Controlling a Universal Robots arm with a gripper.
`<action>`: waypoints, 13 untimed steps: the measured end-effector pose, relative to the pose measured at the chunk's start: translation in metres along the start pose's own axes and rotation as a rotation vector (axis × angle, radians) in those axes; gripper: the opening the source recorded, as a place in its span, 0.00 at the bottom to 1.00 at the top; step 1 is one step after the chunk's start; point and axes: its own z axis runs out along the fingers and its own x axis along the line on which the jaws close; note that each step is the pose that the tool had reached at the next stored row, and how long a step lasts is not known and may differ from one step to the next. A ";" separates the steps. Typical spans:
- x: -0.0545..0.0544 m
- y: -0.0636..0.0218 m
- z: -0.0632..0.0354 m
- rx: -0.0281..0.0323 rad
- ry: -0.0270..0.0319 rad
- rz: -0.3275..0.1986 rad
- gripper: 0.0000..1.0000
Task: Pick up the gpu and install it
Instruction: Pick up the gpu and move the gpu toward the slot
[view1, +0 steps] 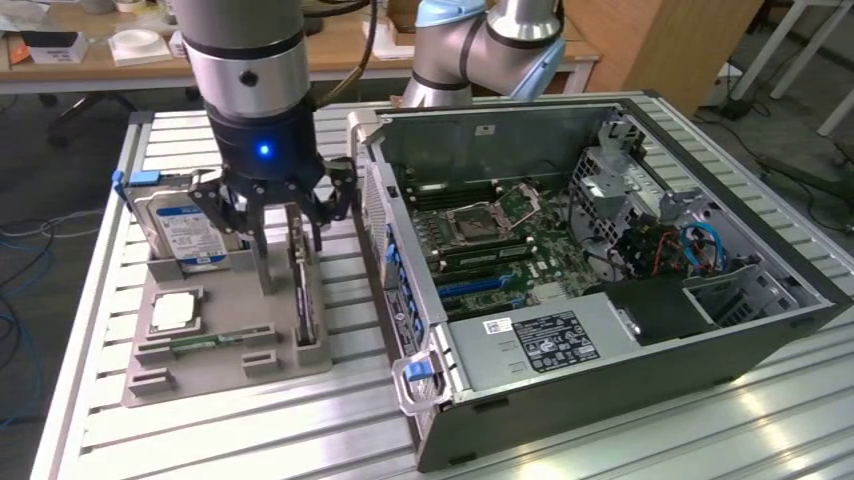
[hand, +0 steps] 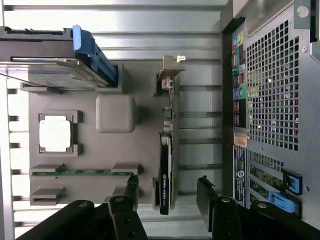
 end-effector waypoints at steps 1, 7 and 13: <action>0.000 -0.0005 0.0018 0.0000 0.0000 0.000 0.59; 0.000 -0.0028 0.0126 -0.0001 -0.0001 0.000 0.59; 0.000 -0.0053 0.0234 0.0000 -0.0001 0.000 0.59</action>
